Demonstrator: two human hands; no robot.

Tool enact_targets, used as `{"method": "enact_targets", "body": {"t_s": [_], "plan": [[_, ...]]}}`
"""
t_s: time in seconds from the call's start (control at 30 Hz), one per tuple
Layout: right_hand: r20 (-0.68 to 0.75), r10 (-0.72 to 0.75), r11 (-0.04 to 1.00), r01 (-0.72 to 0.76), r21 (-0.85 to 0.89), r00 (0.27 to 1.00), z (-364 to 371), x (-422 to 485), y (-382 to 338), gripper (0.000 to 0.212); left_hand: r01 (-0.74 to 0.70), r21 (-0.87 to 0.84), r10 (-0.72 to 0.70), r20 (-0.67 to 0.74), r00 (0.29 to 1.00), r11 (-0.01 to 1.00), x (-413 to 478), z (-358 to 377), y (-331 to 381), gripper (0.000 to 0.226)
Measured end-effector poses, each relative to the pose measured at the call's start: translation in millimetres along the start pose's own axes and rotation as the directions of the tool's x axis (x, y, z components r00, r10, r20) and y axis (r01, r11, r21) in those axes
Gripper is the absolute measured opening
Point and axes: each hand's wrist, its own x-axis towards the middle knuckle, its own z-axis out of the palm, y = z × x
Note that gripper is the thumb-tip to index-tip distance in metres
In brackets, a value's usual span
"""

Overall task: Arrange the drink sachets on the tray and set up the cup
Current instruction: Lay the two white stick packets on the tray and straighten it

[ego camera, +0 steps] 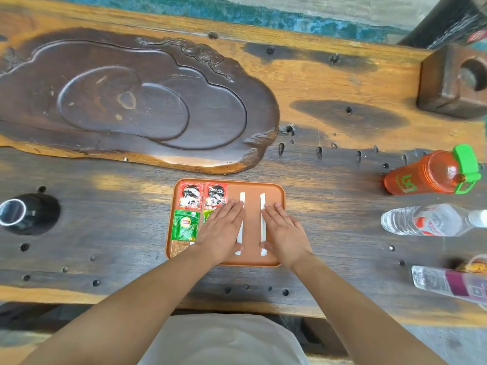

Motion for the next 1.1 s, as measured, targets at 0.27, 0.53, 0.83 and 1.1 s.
{"method": "enact_targets", "body": {"t_s": [0.27,0.53,0.83,1.1], "plan": [[-0.207,0.143,0.95,-0.076,0.303,0.968,1,-12,11,0.067,0.066,-0.155,-0.086,-0.131,0.988,0.986,-24,-14,-19,0.093],[-0.048,0.477,0.691,-0.341,0.637,0.878,12,-23,12,0.039,0.497,-0.545,-0.66,-0.146,0.737,0.675,-79,-15,-90,0.043],[0.025,0.537,0.603,-0.405,0.687,0.843,15,-23,1,0.051,0.48,-0.79,-0.71,0.083,0.7,0.381,-92,-12,-90,0.036],[-0.01,0.494,0.572,-0.316,0.757,0.87,-7,-32,-27,0.05,0.365,-0.891,-0.705,0.075,0.705,0.271,-120,-36,-111,0.036]]}}
